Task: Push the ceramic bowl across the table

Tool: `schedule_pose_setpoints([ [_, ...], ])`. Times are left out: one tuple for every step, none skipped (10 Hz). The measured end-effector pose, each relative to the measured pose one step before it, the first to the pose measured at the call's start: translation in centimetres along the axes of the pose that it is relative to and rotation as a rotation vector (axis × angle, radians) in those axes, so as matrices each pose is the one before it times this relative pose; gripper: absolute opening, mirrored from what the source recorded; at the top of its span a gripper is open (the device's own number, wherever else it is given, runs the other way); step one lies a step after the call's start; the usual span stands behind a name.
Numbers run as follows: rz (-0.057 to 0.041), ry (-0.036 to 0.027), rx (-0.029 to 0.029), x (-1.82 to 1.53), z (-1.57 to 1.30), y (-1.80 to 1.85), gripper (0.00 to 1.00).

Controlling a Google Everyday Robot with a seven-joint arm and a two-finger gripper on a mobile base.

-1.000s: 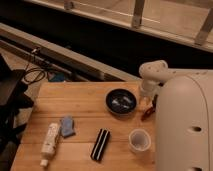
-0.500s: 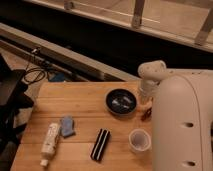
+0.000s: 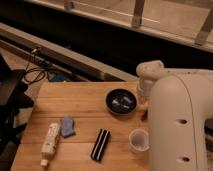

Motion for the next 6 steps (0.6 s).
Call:
schedule_pose_setpoints([
  [0.00012,0.00064,0.00128,-0.173,0.111,-0.043,0.09],
  [-0.00283,0.00166,0.00154,0.022,0.030,0.151,0.09],
  [0.01513,0.00889,0.01535,-0.019,0.082,-0.409,0.09],
  [0.02215,0.01575,-0.00607,-0.031,0.319,-0.642,0.09],
  [0.02141,0.02193,-0.01743,-0.045,0.600,-1.160,0.09],
  [0.01500,0.01387,-0.01429,-0.086,0.453,-1.107,0.09],
])
